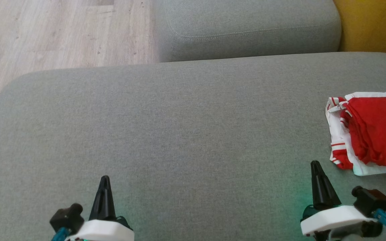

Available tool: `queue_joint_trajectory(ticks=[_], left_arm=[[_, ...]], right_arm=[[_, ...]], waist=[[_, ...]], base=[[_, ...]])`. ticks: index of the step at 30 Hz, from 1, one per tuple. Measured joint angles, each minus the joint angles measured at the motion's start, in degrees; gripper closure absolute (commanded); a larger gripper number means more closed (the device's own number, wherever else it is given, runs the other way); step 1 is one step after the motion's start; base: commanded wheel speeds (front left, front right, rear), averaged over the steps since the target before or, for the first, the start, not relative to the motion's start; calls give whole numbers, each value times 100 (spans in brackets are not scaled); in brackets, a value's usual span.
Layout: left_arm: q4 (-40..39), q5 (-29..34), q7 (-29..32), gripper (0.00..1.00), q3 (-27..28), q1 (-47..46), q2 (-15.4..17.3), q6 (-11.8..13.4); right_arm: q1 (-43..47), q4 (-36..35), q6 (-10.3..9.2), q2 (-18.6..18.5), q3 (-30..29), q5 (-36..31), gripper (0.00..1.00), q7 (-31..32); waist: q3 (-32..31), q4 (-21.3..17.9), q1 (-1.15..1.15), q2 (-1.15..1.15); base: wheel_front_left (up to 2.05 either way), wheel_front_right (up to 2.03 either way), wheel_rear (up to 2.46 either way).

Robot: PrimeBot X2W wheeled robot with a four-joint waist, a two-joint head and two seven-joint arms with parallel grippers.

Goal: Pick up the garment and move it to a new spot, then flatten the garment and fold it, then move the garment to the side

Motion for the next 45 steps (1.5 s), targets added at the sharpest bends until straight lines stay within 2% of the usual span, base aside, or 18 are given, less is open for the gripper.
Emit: queue_joint_trajectory(ticks=[45], left_arm=[[-216, -2392, 712, 100, 572, -87, -2, -248]], right_arm=[[-199, -100, 0, -16, -296, 2728, 100, 616]], waist=[[5, -62, 0, 0]], base=[[0, 0, 0]])
